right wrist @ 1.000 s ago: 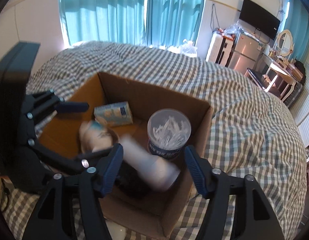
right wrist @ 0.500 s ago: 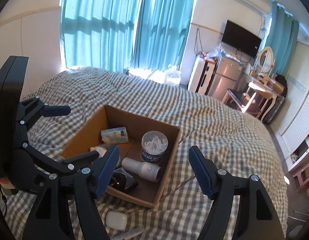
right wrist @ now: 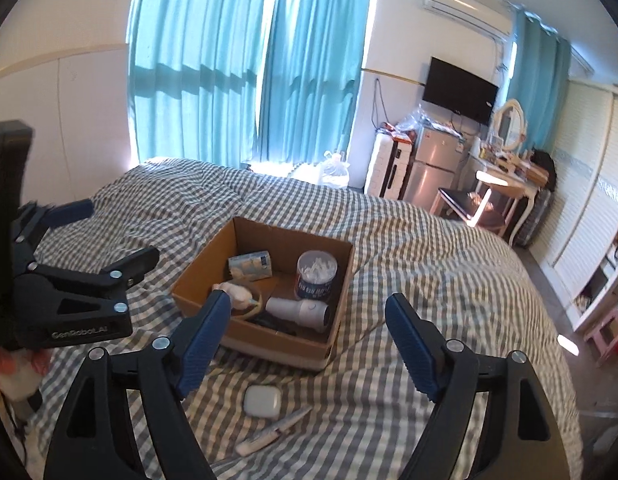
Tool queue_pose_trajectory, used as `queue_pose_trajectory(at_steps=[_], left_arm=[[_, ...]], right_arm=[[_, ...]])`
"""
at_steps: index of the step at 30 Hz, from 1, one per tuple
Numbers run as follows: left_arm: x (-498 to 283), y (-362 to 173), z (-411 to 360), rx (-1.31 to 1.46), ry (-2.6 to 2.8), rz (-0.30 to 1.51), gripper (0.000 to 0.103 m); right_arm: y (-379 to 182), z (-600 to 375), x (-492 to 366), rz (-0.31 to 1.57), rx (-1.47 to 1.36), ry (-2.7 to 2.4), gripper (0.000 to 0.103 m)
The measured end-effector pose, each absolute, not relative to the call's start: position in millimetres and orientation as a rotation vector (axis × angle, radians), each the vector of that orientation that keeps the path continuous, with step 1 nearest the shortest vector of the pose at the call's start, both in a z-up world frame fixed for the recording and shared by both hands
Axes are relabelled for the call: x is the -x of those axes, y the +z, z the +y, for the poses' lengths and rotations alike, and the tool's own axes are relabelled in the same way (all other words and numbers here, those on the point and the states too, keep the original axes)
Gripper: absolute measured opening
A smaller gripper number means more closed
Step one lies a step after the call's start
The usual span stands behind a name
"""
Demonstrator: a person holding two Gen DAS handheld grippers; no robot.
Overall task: Organize objects
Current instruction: 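Withdraw both tools from the box toward the earbud case and toothpaste tube, then grasp the toothpaste tube with the right gripper while the left grasps the white earbud case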
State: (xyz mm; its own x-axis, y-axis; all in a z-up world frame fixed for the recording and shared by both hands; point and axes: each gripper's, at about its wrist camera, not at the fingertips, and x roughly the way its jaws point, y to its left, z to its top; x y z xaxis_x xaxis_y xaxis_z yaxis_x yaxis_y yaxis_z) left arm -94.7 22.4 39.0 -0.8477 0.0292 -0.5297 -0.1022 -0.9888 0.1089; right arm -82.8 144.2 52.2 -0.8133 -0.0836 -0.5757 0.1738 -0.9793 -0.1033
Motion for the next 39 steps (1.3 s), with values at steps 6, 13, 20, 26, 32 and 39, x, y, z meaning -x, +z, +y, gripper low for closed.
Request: queue_pose_trajectory(at_steps=[6, 13, 20, 26, 32, 39], left_arm=[[73.3, 7.7, 20.5, 0.876, 2.951, 0.23, 0.103], [78.1, -44.1, 21.6, 1.015, 2.911, 0.238, 0.103], [92.5, -93.3, 15.3, 1.182, 2.862, 0.208, 0.103], [97.6, -113.4, 10.2, 1.313, 2.8, 0.153, 0.103], [93.8, -114.9, 2.0, 1.331, 2.787, 0.073, 0.103], [92.5, -117.7, 2.7, 1.349, 2.782, 0.073, 0.103]], right_arm=[[8.1, 147.4, 69.0, 0.155, -1.007, -2.853, 0.08], [-52.0, 147.5, 81.7, 0.137, -1.157, -2.817, 0.08], [-102.0, 143.2, 99.4, 0.147, -1.294, -2.761, 0.08], [-145.6, 130.0, 114.9, 0.191, -1.477, -2.636, 0.049], [-164.7, 124.6, 122.5, 0.247, -1.584, -2.589, 0.047], [-172.9, 111.7, 121.1, 0.325, -1.557, -2.583, 0.031]])
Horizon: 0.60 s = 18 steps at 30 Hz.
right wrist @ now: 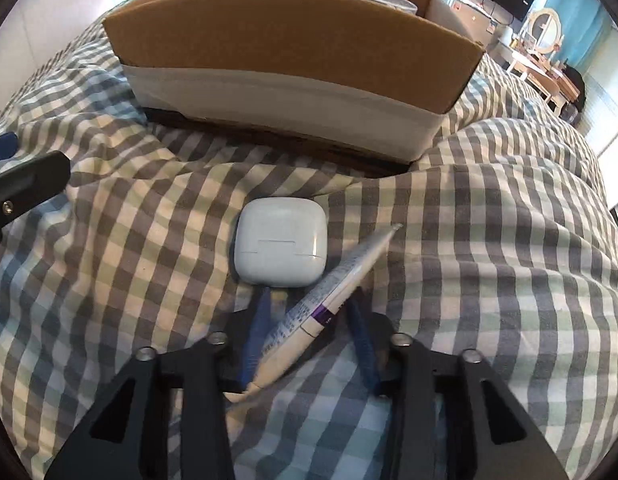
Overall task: Organize objects
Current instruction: 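Grasp the toothpaste tube with the right gripper while the left grasps the white earbud case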
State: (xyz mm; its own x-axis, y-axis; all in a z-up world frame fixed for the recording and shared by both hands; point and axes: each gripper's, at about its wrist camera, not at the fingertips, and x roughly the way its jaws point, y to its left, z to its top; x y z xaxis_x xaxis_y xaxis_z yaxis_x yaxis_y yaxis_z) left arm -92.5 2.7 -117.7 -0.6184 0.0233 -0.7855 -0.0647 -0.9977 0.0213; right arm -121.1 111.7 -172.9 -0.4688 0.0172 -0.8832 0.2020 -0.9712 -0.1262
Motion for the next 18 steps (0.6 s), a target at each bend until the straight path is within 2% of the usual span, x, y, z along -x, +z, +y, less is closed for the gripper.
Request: queue_pose_trajectory(at_steps=[4, 9, 18], left_arm=[[93.6, -118.3, 4.9, 1.365, 2.782, 0.092, 0.103], [94.0, -113.7, 19.9, 1.361, 2.788, 0.184, 0.103], [94.9, -119.1, 91.1, 1.31, 2.63, 0.264, 0.103]], right_arm=[[-150.8, 118.3, 109.4, 0.212, -1.434, -2.608, 0.023], [-109.6, 132.8, 96.8, 0.126, -1.275, -2.67, 0.017], [-57.4, 176.7, 98.6, 0.088, -1.196, -2.784, 0.016]])
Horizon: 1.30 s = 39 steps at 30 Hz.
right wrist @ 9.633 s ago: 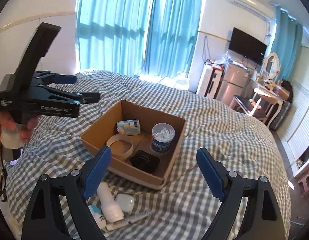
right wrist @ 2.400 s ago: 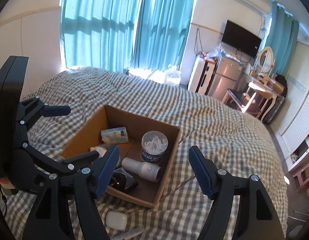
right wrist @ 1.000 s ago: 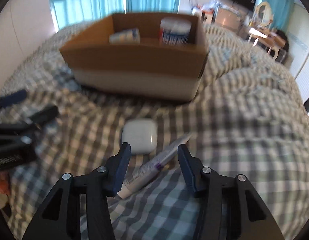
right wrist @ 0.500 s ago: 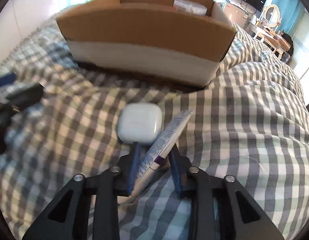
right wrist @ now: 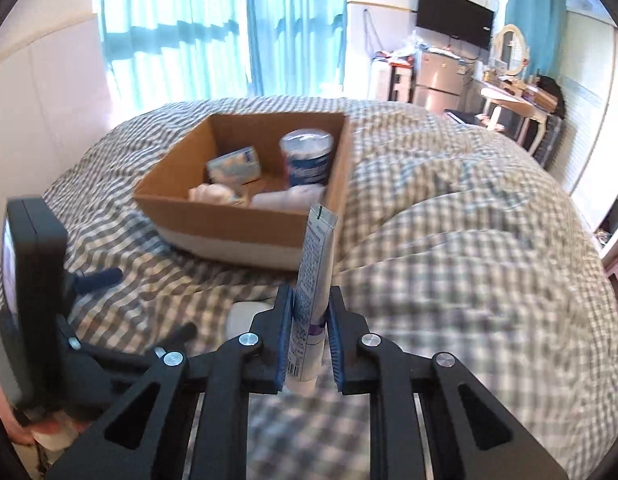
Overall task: Organize objects
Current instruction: 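Grasp the toothpaste tube with the right gripper while the left grasps the white earbud case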
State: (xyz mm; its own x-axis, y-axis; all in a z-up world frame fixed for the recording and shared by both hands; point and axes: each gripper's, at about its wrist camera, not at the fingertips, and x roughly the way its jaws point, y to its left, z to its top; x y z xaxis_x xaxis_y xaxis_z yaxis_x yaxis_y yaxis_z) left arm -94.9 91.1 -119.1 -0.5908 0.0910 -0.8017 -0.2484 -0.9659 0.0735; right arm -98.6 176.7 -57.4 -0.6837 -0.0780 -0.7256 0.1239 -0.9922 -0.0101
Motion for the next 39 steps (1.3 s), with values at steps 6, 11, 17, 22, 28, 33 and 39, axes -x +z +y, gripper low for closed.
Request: queue_pose_trajectory(at_steps=[6, 11, 17, 22, 28, 33, 39], left_arm=[[107.9, -137.0, 115.6, 1.333, 2.553, 0.217, 0.103], [123.4, -152.9, 118.5, 1.369, 2.493, 0.117, 0.093], [136.0, -173.6, 126.5, 1.42, 2.393, 0.137, 0.056], [138.2, -172.7, 121.5, 1.42, 2.393, 0.119, 0.055], [128.0, -157.9, 101.1, 1.431, 2.418, 0.055, 0.055], [117.1, -136.3, 79.7, 1.379, 2.462, 0.0, 0.055], [107.5, -113.3, 59.6, 1.331, 2.516, -0.018, 0.055]], right_arm=[[-70.9, 201.9, 105.1, 0.025, -1.241, -2.769, 0.016], [-85.3, 208.1, 115.9, -0.021, -1.268, -2.746, 0.016], [-96.8, 209.7, 122.8, -0.047, -1.303, -2.718, 0.016], [-97.3, 209.6, 120.1, -0.045, -1.303, -2.72, 0.016], [-88.1, 203.1, 111.7, -0.032, -1.274, -2.733, 0.016], [-75.1, 193.4, 100.4, -0.007, -1.238, -2.741, 0.016], [-60.6, 178.1, 88.4, 0.019, -1.191, -2.745, 0.016]])
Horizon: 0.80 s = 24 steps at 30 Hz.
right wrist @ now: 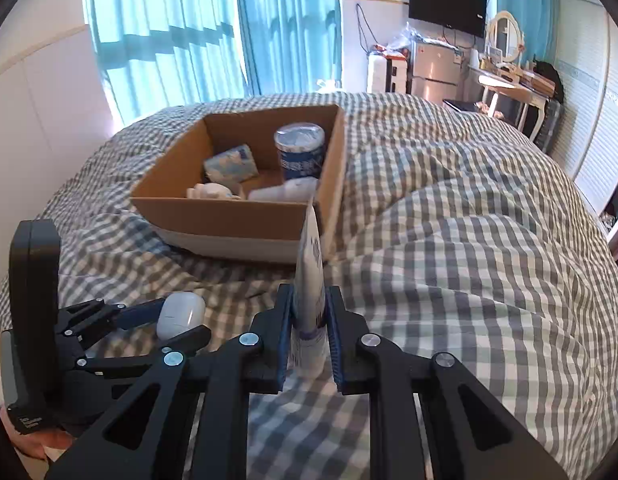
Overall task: Organize objects
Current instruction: 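Grasp the toothpaste tube with the right gripper while the left grasps the white earbud case, then carry earbud case and toothpaste tube into the box and open both grippers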
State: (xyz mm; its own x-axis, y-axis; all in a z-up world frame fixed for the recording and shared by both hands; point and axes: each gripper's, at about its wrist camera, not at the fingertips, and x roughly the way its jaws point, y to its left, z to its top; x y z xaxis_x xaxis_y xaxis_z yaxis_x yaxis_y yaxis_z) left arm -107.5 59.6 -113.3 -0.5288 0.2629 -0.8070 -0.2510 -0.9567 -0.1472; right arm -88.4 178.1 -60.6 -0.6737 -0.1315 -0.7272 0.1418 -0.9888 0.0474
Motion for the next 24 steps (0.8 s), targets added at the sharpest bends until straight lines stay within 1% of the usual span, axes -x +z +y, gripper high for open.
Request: queue_pose_trajectory(at_steps=[9, 14, 24], left_arm=[[72.6, -76.3, 45.0, 1.209, 2.633, 0.014, 0.055], [68.9, -56.0, 43.5, 1.127, 2.693, 0.077, 0.055], [77.6, -22.4, 37.6, 1.028, 2.747, 0.116, 0.055]], right_arm=[[-39.2, 147.6, 75.1, 0.116, -1.121, -2.727, 0.016], [-31.0, 143.0, 71.2, 0.133, -1.093, -2.721, 0.016], [-1.9, 133.2, 79.4, 0.162, -1.002, -2.711, 0.016]])
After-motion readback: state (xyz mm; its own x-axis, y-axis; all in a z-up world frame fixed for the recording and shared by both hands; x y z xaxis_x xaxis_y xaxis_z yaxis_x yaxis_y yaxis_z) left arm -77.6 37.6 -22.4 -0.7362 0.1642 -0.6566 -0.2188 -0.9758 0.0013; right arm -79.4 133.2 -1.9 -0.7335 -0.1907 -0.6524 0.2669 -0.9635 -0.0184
